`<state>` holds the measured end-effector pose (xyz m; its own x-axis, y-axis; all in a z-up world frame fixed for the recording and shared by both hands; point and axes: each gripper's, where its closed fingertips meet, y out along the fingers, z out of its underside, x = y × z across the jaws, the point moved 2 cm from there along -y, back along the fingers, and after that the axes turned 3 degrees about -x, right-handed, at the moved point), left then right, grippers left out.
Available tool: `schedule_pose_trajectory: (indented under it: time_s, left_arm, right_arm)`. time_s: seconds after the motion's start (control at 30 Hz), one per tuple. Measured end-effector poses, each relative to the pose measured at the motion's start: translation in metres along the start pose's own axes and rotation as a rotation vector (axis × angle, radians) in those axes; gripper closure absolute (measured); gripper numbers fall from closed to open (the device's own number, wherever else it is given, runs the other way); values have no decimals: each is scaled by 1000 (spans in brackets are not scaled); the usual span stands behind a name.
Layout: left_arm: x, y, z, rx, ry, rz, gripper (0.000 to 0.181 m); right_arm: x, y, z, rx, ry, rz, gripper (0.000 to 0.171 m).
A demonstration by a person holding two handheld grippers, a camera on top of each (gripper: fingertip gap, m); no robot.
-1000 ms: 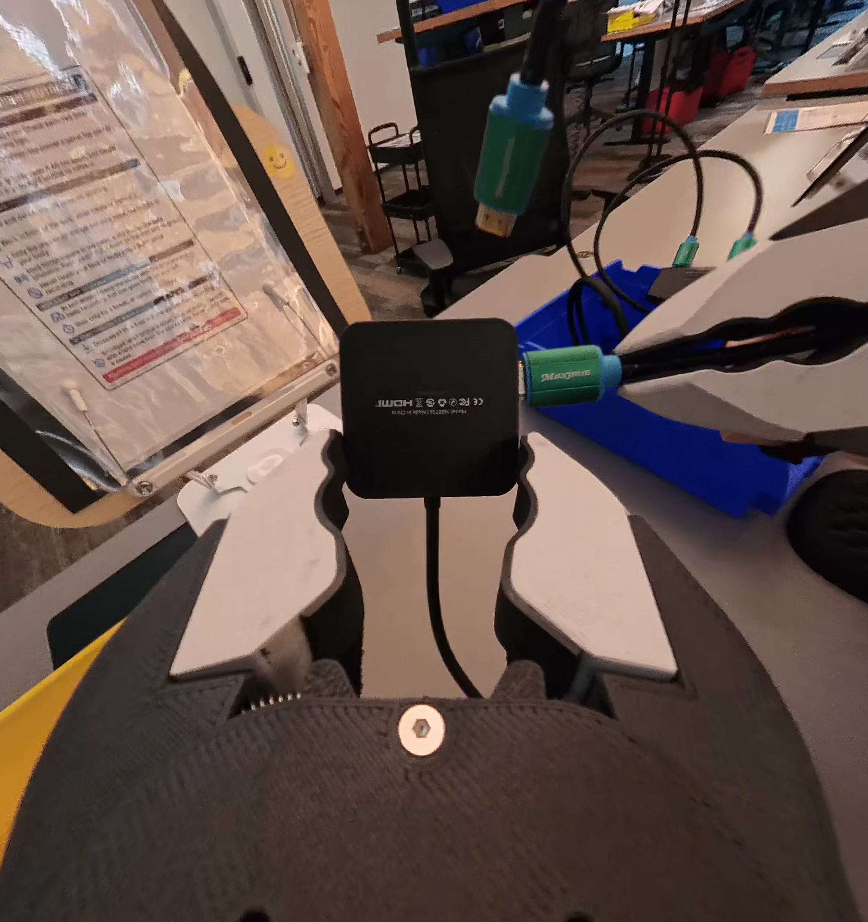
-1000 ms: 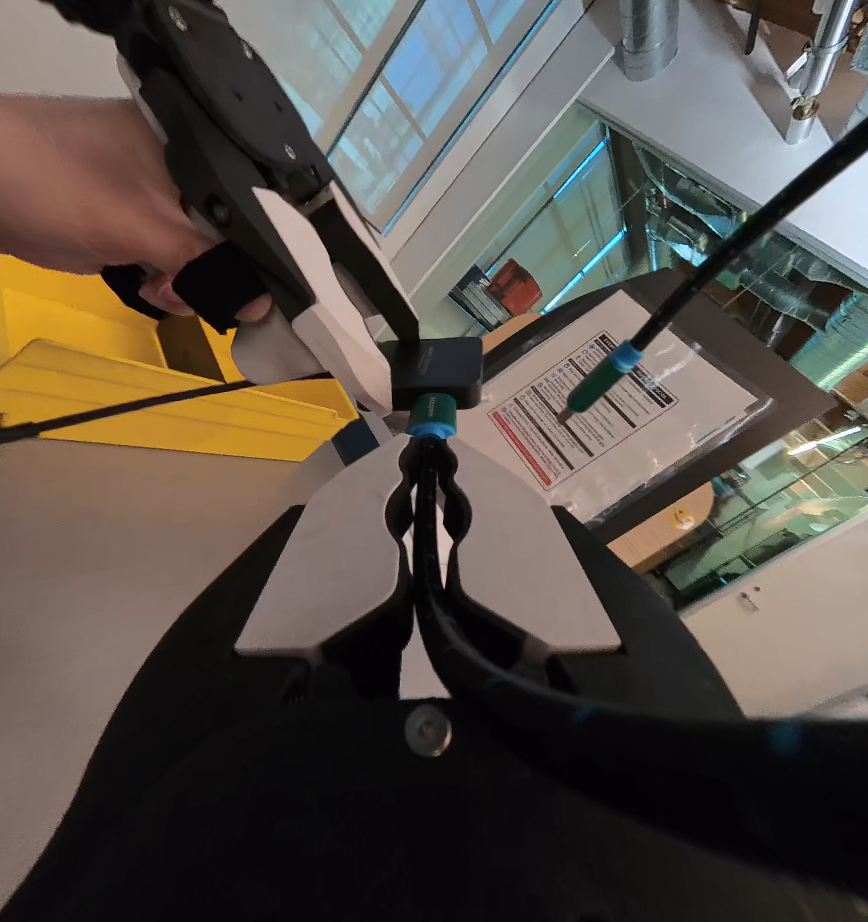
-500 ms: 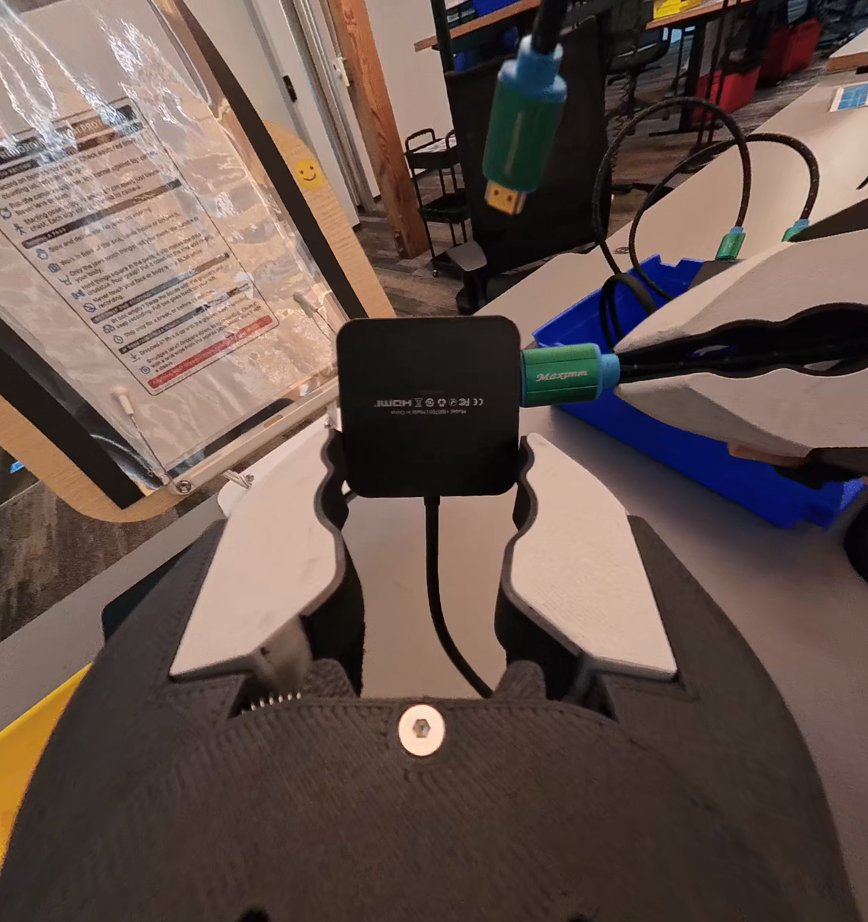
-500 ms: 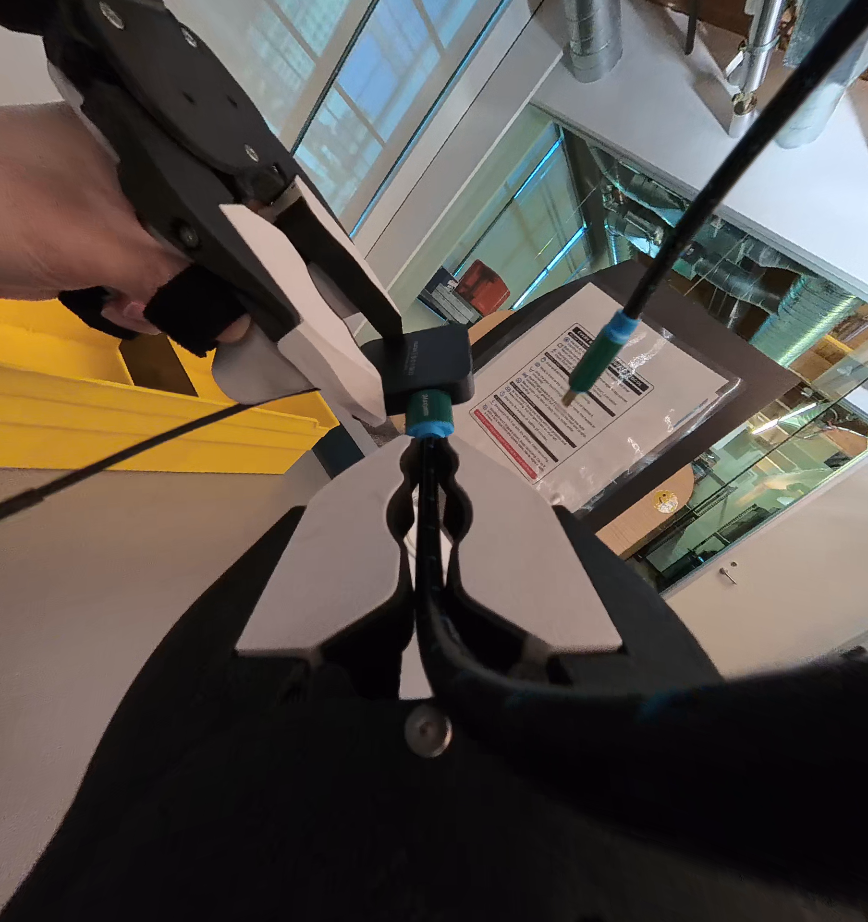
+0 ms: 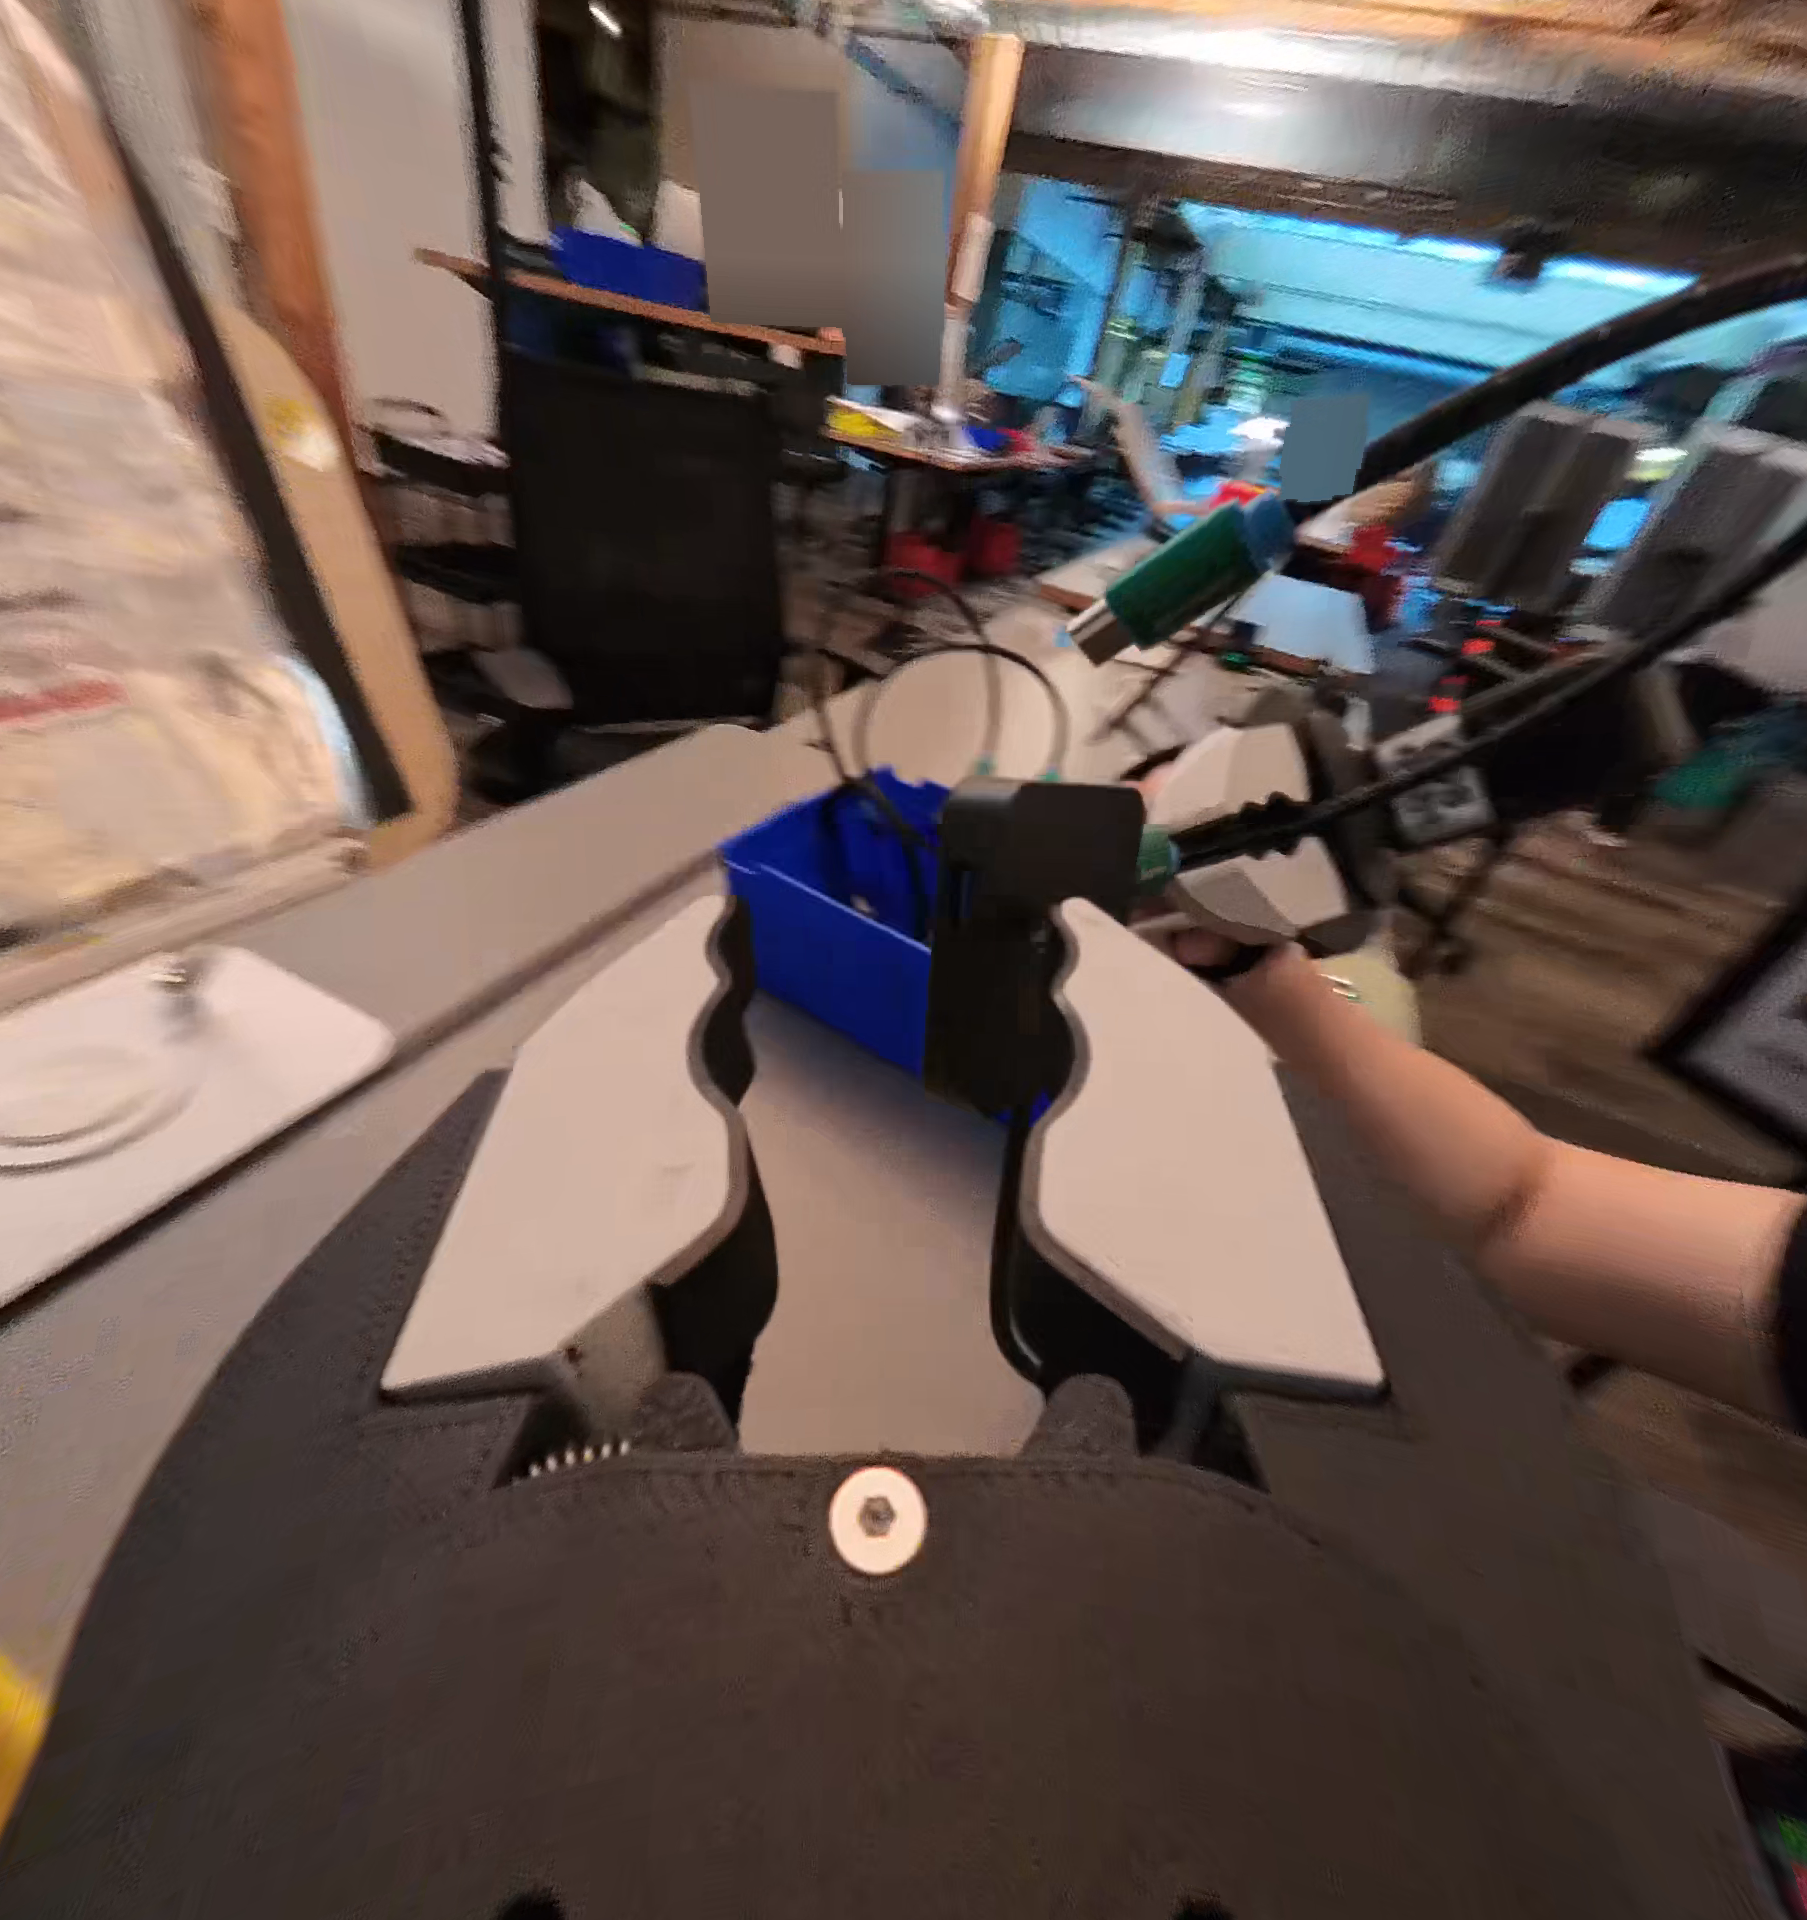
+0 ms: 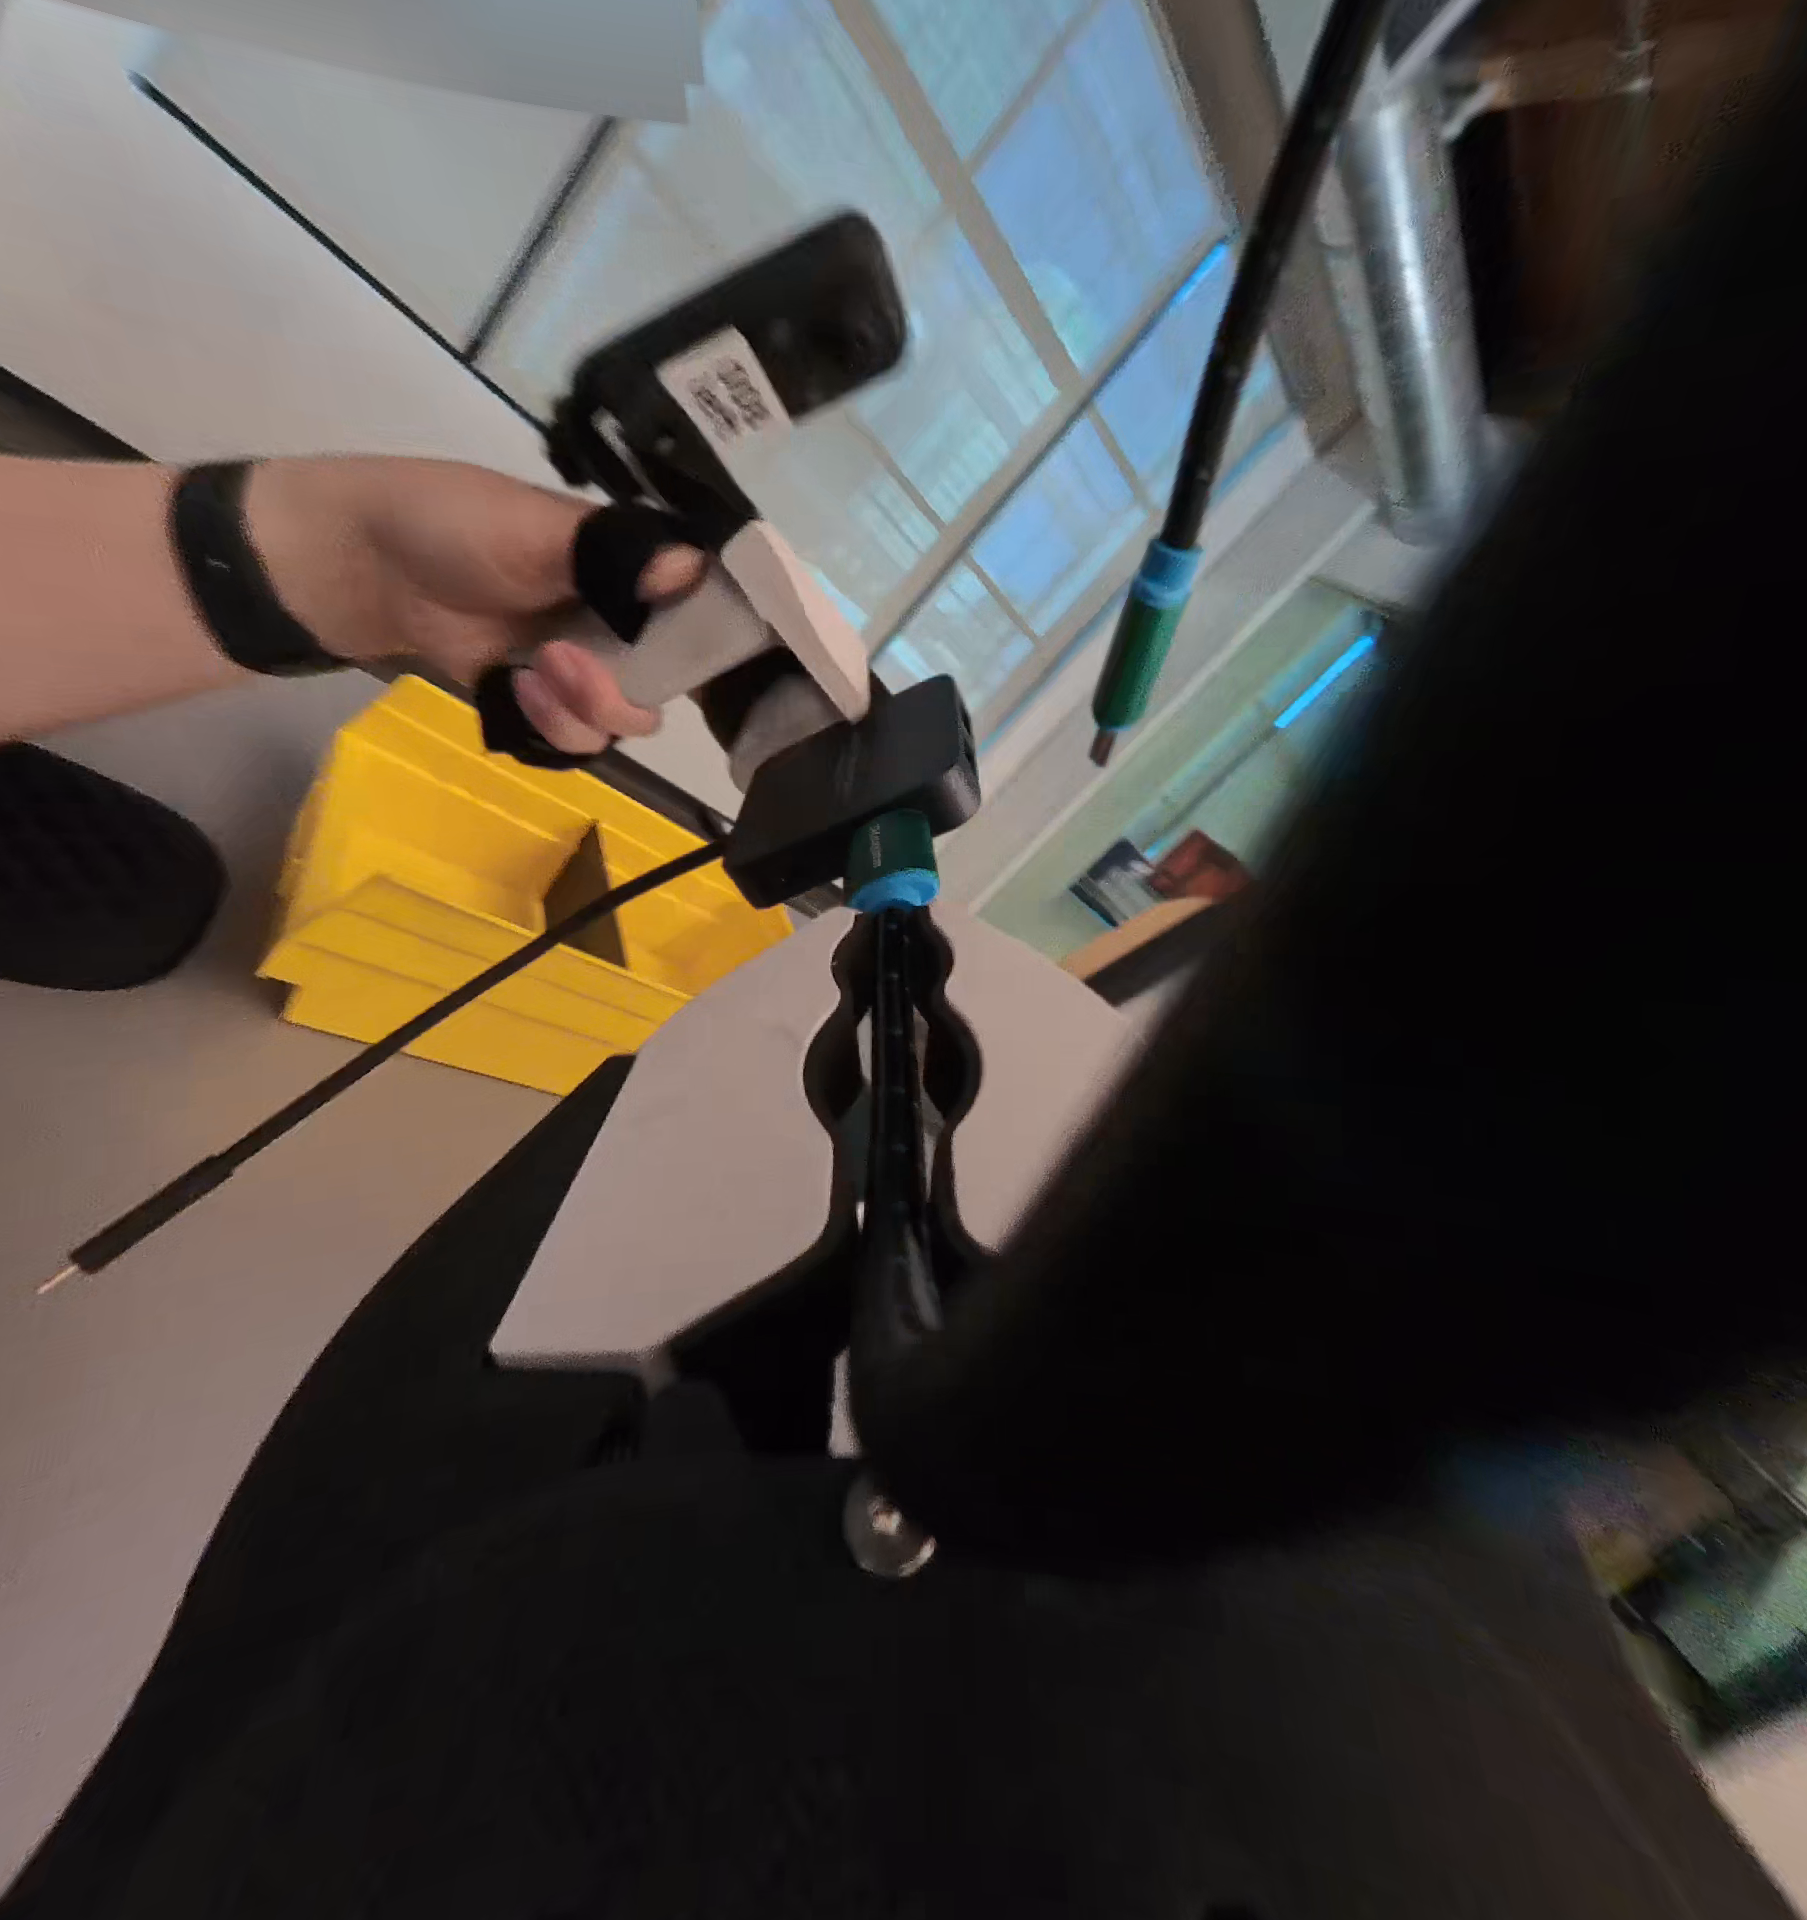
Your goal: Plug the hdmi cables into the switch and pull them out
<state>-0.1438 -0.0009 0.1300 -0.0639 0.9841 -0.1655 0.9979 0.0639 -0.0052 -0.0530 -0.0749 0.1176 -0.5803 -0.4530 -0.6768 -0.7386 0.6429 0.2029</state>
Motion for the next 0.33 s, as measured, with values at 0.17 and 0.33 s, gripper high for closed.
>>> schedule_pose_trajectory:
  time_s: [0.17, 0.33]
  left_arm:
    - [-28, 10, 17, 80, -150, 333, 161]
    - [-40, 12, 12, 18, -206, 442, 165]
  right_arm:
    - [3, 0, -5, -32, 57, -43, 164]
    - [4, -4, -8, -63, 130, -112, 163]
